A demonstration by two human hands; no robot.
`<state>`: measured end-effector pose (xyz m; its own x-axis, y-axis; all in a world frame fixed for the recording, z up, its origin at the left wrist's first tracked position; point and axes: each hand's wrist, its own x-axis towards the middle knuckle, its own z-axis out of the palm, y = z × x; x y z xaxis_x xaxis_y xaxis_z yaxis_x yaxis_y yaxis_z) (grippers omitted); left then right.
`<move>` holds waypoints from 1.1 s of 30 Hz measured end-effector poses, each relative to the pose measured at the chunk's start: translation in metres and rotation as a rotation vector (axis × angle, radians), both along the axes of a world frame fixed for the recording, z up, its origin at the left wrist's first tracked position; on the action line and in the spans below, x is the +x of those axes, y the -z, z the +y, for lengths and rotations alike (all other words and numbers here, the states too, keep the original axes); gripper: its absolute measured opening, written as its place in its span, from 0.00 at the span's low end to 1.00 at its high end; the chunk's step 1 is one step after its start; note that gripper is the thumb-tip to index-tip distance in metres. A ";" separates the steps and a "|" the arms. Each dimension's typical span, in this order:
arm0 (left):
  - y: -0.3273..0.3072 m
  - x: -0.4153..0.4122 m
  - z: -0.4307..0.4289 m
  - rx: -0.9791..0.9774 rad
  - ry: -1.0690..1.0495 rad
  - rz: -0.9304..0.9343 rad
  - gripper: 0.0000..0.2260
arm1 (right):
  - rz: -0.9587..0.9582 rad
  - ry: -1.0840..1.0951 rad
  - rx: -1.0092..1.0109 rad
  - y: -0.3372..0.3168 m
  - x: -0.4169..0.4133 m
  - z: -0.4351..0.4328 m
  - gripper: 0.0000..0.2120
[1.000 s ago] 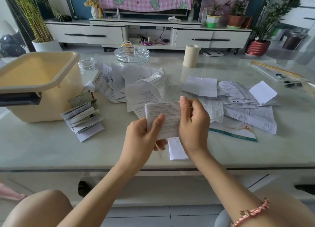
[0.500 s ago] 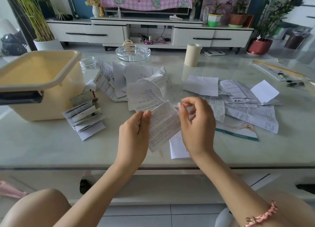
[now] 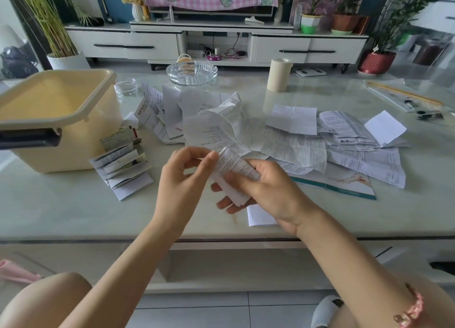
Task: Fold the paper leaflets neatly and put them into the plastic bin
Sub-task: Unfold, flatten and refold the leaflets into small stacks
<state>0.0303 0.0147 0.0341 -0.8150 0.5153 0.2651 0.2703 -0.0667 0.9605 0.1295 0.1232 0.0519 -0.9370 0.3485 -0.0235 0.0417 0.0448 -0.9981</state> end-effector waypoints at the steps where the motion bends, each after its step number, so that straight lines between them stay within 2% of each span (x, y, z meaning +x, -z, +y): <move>1: -0.002 -0.001 -0.001 0.010 0.049 -0.074 0.07 | 0.003 -0.020 -0.046 -0.001 0.000 0.001 0.05; 3: -0.007 -0.001 -0.004 0.023 0.139 -0.216 0.12 | -0.003 -0.061 -0.109 -0.002 0.000 0.002 0.05; 4: -0.008 0.000 -0.005 0.015 0.151 -0.226 0.14 | -0.010 -0.074 -0.122 -0.001 0.000 0.003 0.06; 9: -0.006 0.000 -0.006 -0.049 0.081 -0.033 0.08 | -0.040 -0.042 -0.144 0.003 -0.003 0.006 0.08; 13: 0.001 -0.003 -0.006 -0.111 -0.023 0.107 0.11 | -0.081 -0.060 -0.192 0.006 -0.002 0.009 0.13; 16: 0.004 -0.003 -0.003 -0.137 -0.038 0.121 0.11 | -0.088 -0.049 -0.157 0.006 -0.001 0.010 0.11; 19: 0.004 -0.003 -0.002 -0.116 0.039 0.068 0.10 | -0.097 -0.006 -0.107 0.007 -0.001 0.010 0.08; 23: 0.008 -0.005 0.001 -0.142 0.075 0.142 0.22 | -0.119 -0.079 0.010 0.011 0.000 0.001 0.06; 26: 0.009 -0.004 0.004 -0.079 0.010 0.226 0.20 | -0.073 -0.038 -0.027 0.013 -0.001 -0.003 0.07; 29: 0.010 0.002 0.007 -0.048 -0.099 0.317 0.20 | 0.040 0.133 0.003 0.020 -0.009 -0.012 0.11; 31: 0.012 0.004 0.009 -0.024 -0.175 0.351 0.20 | 0.170 0.264 0.094 0.028 -0.017 -0.019 0.11; 33: 0.013 0.002 0.009 0.004 -0.231 0.348 0.19 | 0.263 0.335 0.296 0.034 -0.024 -0.023 0.15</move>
